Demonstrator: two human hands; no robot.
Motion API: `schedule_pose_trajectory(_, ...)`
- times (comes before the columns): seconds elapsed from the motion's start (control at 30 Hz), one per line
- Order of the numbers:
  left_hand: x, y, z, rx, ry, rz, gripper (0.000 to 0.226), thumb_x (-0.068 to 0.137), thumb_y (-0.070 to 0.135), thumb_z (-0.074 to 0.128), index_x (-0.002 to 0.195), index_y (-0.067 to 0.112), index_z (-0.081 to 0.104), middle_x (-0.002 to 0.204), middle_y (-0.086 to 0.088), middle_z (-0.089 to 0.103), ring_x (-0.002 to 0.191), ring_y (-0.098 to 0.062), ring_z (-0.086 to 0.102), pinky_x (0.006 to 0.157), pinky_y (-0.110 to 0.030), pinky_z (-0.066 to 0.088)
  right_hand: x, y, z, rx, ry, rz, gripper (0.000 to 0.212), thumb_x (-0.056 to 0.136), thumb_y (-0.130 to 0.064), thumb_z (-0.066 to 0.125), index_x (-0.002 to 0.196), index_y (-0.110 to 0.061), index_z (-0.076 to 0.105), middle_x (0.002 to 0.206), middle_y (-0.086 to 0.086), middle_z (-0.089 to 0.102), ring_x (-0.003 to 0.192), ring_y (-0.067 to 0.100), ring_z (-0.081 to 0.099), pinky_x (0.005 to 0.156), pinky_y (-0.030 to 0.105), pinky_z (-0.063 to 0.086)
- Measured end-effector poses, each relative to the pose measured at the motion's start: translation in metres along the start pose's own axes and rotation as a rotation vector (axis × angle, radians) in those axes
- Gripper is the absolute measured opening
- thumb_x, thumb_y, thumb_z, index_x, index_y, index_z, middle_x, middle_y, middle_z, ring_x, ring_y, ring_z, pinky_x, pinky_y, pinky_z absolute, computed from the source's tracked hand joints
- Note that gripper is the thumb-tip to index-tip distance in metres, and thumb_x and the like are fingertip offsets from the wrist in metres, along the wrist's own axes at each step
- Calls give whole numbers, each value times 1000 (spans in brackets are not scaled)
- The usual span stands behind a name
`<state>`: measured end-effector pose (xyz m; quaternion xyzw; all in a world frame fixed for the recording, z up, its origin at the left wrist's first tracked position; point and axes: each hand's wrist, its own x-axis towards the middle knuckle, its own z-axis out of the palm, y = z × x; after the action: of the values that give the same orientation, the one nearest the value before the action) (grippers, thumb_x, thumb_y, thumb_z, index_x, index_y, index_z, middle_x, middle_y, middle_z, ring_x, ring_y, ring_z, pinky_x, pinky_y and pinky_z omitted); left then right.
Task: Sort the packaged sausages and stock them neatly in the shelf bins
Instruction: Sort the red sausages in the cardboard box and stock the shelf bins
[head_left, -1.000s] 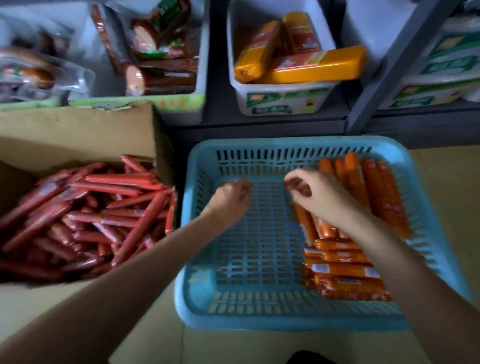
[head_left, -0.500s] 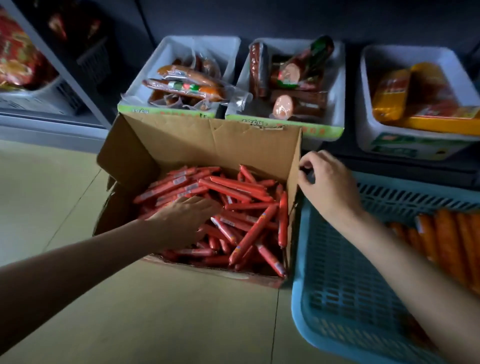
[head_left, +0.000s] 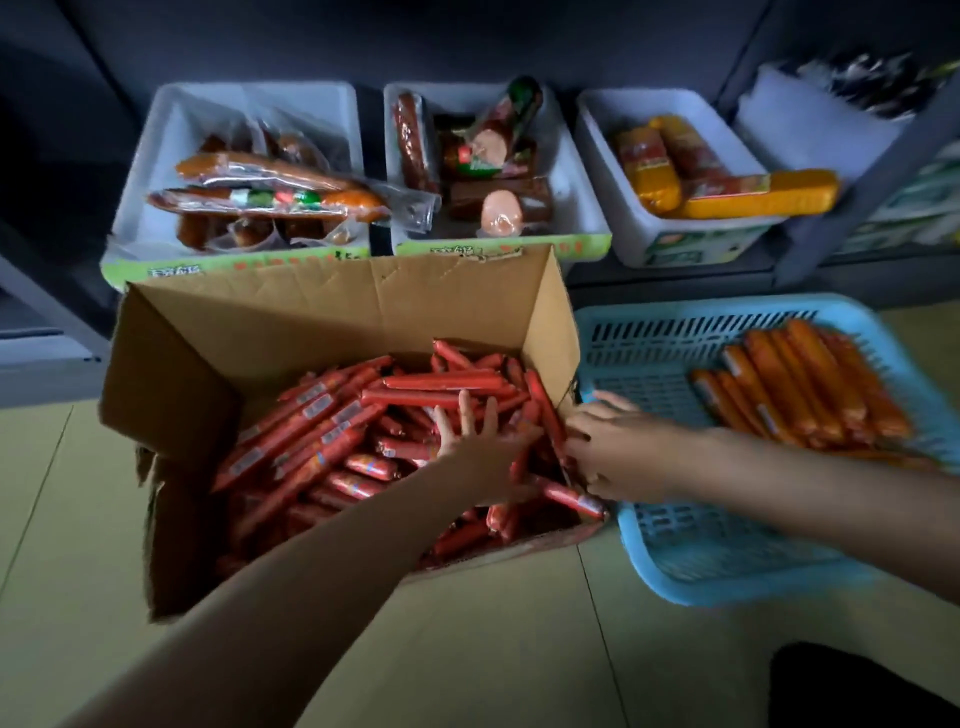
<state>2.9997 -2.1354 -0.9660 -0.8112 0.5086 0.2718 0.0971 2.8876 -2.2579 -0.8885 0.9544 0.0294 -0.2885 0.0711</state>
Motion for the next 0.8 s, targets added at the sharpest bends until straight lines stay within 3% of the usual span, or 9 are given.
schedule_pose_trajectory(0.1, 1, -10, -1, 78, 35, -36, 83, 83, 69, 42, 146, 43, -5, 156, -16, -14, 136, -51, -19, 104, -72, -5, 21, 6, -13, -64, -73, -51, 40, 91, -30, 48, 127, -14, 51, 133, 8, 43, 133, 27, 29, 114, 36, 15)
schedule_pose_trajectory(0.17, 1, -23, -3, 128, 81, -89, 83, 82, 73, 36, 147, 41, -4, 158, -12, -7, 138, -52, -12, 104, -71, -7, 38, 2, -20, -144, -172, -76, 48, 92, -41, 47, 134, -18, 47, 134, 10, 43, 132, 28, 32, 115, 40, 19)
schedule_pose_trajectory(0.3, -13, -43, -2, 181, 106, -213, 75, 85, 67, 36, 148, 37, 8, 156, -10, 11, 139, -49, 7, 106, -69, -4, 60, -17, -20, -292, -437, -10, 65, 89, -68, 30, 145, -35, 32, 144, 13, 36, 134, 35, 28, 115, 47, 14)
schedule_pose_trajectory(0.4, -25, -67, 1, 171, 157, -282, 69, 87, 64, 35, 147, 37, 14, 153, -7, 20, 141, -35, 13, 106, -68, -3, 69, -23, -13, -359, -489, 31, 78, 82, -77, 34, 142, -27, 40, 142, 14, 37, 131, 36, 32, 111, 46, 18)
schedule_pose_trajectory(0.5, -42, -98, 3, 240, 194, -354, 67, 88, 62, 35, 146, 36, 16, 152, -1, 23, 143, -23, 13, 109, -64, -2, 73, -27, -1, -394, -441, 37, 73, 87, -66, 41, 137, -13, 44, 140, 16, 39, 128, 37, 36, 109, 47, 21)
schedule_pose_trajectory(0.63, -64, -120, 10, 232, 279, -408, 57, 88, 50, 43, 142, 37, 30, 146, -4, 32, 139, -25, 22, 114, -56, 1, 78, -27, 5, -410, -384, 40, 56, 92, -50, 41, 129, -10, 52, 140, 12, 39, 129, 34, 33, 109, 45, 18)
schedule_pose_trajectory(0.73, -76, -115, 14, 139, 387, -322, 54, 71, 43, 44, 117, 25, 65, 122, -20, 58, 114, -38, 55, 99, -64, 32, 84, -25, 1, -457, -342, 43, 51, 93, -50, 37, 125, -15, 57, 144, 8, 39, 130, 33, 32, 110, 44, 16)
schedule_pose_trajectory(0.8, -77, -114, 23, 189, 348, -248, 62, 63, 44, 36, 108, 20, 71, 112, -23, 64, 102, -41, 63, 82, -62, 46, 85, -19, -3, -439, -259, 25, 48, 92, -50, 41, 120, -16, 61, 138, 6, 46, 127, 32, 36, 107, 42, 22)
